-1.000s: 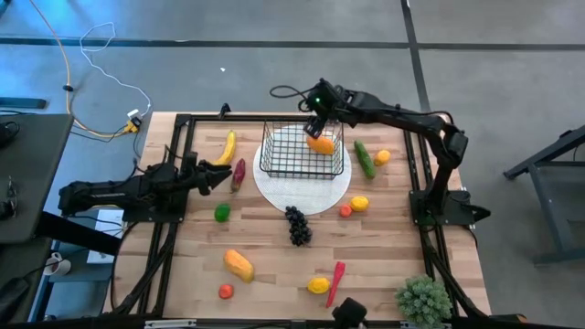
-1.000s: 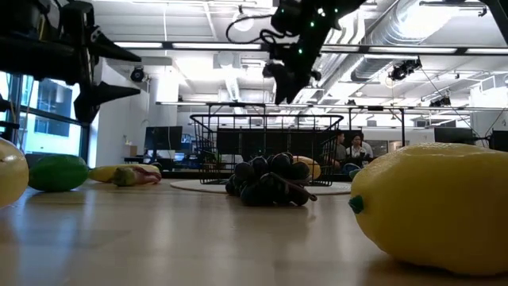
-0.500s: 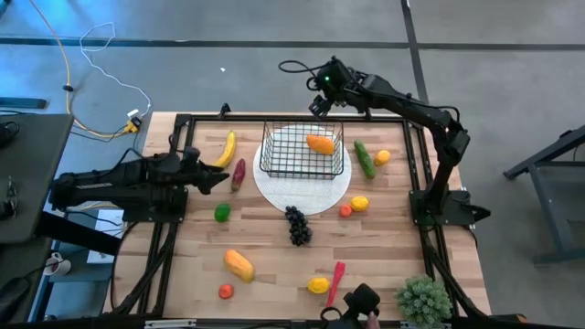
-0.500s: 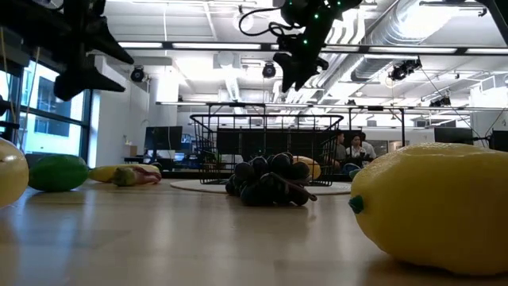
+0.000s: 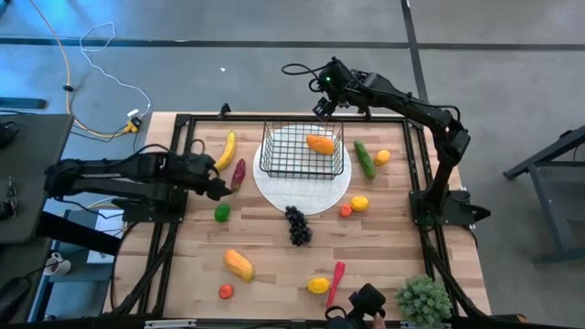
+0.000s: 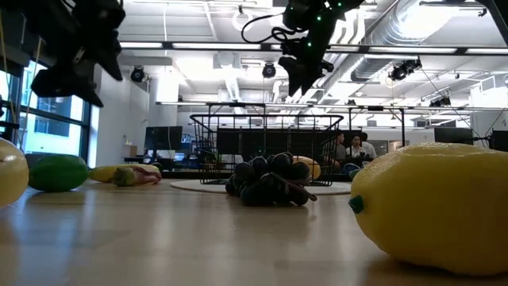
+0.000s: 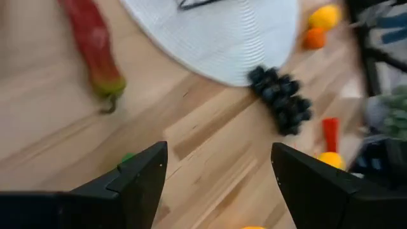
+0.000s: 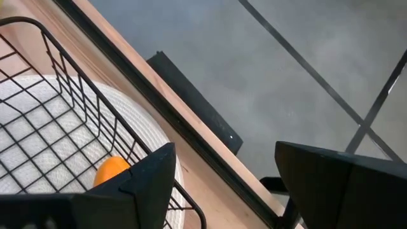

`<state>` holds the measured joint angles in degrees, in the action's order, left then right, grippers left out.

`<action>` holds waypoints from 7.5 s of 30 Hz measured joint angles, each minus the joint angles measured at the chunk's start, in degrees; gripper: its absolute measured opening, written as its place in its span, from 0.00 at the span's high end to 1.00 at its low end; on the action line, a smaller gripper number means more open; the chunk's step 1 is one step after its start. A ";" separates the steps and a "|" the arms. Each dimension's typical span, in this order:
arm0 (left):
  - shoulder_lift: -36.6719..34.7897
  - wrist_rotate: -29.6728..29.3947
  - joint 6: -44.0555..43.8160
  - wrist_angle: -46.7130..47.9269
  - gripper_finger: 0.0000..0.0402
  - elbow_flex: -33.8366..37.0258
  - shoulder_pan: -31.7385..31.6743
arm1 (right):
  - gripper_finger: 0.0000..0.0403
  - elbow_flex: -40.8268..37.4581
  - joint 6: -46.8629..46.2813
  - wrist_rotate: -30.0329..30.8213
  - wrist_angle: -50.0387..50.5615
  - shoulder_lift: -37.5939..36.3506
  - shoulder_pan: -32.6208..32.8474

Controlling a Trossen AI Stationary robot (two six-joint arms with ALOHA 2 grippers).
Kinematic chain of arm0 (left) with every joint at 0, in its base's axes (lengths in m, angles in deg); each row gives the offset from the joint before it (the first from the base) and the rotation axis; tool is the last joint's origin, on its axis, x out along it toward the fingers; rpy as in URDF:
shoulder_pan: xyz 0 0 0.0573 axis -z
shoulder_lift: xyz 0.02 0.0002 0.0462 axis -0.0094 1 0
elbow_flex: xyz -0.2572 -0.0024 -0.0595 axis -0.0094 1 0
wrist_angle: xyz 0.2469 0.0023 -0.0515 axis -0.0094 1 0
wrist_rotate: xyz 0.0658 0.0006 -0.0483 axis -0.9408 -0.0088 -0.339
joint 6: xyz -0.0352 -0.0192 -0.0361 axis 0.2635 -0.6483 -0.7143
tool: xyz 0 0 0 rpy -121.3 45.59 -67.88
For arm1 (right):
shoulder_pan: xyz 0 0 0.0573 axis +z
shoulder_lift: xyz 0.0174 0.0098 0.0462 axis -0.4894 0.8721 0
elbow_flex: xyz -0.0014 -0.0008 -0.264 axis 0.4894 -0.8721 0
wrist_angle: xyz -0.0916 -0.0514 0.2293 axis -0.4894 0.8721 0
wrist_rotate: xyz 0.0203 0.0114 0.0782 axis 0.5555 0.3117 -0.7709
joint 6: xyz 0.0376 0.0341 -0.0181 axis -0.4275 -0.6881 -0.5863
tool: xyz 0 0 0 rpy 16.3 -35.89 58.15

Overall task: Build produce basket
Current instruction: Put the green lime into the wire basket, then put the middle yellow lemon into the wire basket

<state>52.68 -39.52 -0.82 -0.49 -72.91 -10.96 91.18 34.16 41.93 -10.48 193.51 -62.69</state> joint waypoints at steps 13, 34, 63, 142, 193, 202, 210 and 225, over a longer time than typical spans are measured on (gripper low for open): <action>11.07 -3.90 -7.82 3.25 0.33 0.00 5.51 | 0.38 0.00 0.47 0.00 0.10 0.00 0.00; 24.09 -4.98 -17.09 3.62 0.33 0.02 13.46 | 0.38 0.00 0.47 -0.12 0.14 0.00 0.00; 32.61 -6.15 -19.73 -0.34 0.63 0.04 15.83 | 0.38 0.00 1.54 -0.48 0.88 -0.15 0.00; 38.14 7.31 69.06 -37.84 0.62 -18.28 -33.82 | 0.38 0.00 -38.65 9.50 11.99 -9.11 5.80; 54.61 -2.06 65.76 -37.84 0.44 -24.00 -26.24 | 0.38 0.00 -35.51 10.23 13.76 -9.09 5.64; 54.55 -3.89 65.75 -37.81 0.42 -24.04 -26.35 | 0.38 0.00 -35.94 9.87 14.70 -9.76 6.08; 52.40 -2.96 65.79 -34.36 0.43 -29.20 -26.50 | 0.38 0.00 -42.36 9.57 21.54 -13.01 8.63; 47.43 -3.26 73.49 -23.93 0.43 -41.37 -31.13 | 0.38 -0.11 -59.95 9.44 37.87 -14.27 18.19</action>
<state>100.11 -42.78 72.67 -24.42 -114.28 -42.09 91.07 -25.79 51.37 27.39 179.24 -44.49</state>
